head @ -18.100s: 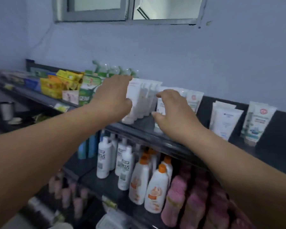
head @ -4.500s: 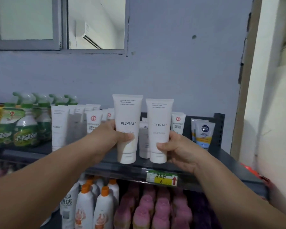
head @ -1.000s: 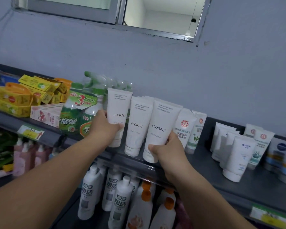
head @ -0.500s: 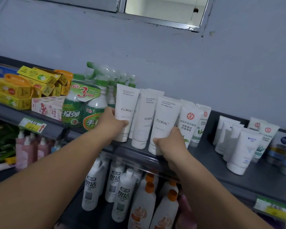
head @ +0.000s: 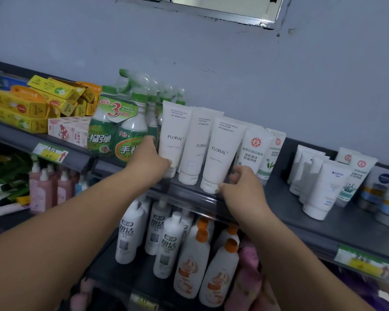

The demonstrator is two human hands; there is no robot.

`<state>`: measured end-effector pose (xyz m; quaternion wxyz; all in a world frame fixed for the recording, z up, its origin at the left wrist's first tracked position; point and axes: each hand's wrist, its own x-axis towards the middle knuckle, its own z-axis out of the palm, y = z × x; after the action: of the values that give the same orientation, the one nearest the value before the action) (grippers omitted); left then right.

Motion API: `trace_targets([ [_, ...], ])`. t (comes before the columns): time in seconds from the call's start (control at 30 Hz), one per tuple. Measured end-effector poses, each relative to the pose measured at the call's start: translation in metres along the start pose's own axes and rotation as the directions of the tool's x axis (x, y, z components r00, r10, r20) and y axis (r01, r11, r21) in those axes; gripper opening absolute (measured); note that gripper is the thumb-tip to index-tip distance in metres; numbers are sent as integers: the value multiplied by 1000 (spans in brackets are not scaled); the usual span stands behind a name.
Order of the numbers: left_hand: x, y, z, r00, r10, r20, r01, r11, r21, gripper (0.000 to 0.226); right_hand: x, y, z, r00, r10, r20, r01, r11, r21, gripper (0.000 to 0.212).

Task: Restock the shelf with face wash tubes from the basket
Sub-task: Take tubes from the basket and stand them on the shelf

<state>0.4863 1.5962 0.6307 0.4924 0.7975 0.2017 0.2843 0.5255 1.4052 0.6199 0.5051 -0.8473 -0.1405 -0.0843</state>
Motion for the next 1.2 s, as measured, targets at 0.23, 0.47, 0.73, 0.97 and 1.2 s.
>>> trace_targets([
  [0.23,-73,-17,-17,972,209,-106,-180,955,235,66,-60,8,20,931,-315,183,316,948,22,24],
  [0.47,-150,-70,-40,994,110,1,-88,798,596,63,-96,41,61,744,-388,545,545,823,-158,46],
  [0.73,-243,-161,-76,987,-155,-48,141,674,725,58,-161,101,121,554,-351,755,729,643,-235,63],
  [0.97,-294,-237,-99,936,-334,-108,298,595,746,75,-210,139,174,467,-267,843,749,626,-217,65],
  [1.2,-303,-312,-103,889,-457,-35,329,582,744,71,-248,168,237,418,-238,877,718,678,-158,62],
])
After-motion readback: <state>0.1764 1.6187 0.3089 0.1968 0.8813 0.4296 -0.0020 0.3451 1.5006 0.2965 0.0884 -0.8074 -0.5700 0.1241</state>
